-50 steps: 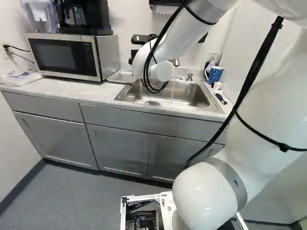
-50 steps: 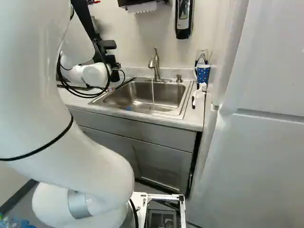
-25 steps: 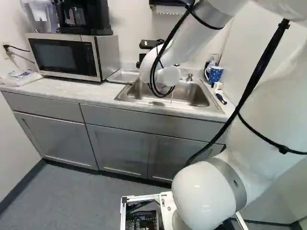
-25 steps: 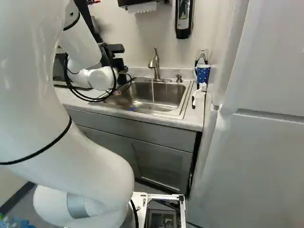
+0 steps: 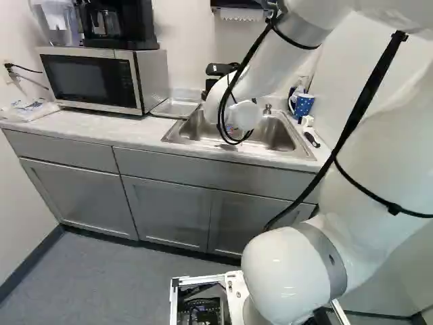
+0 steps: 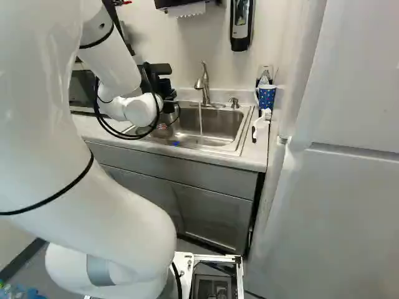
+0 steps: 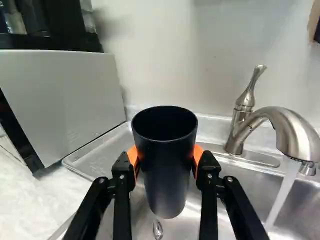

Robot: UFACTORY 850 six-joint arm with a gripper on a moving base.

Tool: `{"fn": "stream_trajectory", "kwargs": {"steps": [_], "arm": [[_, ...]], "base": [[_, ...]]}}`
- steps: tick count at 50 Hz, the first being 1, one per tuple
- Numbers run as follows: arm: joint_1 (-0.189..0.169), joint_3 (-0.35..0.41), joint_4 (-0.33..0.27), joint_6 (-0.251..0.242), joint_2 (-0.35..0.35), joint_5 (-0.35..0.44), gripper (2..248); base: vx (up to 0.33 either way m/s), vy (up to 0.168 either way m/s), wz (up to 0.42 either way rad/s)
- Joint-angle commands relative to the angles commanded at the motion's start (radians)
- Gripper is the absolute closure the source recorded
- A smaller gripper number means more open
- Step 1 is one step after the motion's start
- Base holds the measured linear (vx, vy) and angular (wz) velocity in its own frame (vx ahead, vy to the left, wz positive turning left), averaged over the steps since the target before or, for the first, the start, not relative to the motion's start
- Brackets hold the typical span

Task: Rinse the cup and place it in the tray

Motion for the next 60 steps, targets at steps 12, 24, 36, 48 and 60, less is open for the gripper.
{"fn": "stream_trajectory", "kwargs": {"steps": [12,24,36,48,60], "arm": [[-0.022,0.014,0.000,0.000,-0.014,0.012,127],[-0.048,0.019,0.000,0.000,-0.036,0.013,127],[-0.071,0.021,0.000,0.000,-0.062,0.013,127],[-0.086,0.028,0.000,0.000,-0.083,-0.002,127],[-0.093,0.032,0.000,0.000,-0.107,-0.002,127]], "base": [[0.000,0.000,0.000],[0.000,0.000,0.000],[0.000,0.000,0.000],[0.000,0.000,0.000],[0.000,0.000,0.000]]}}
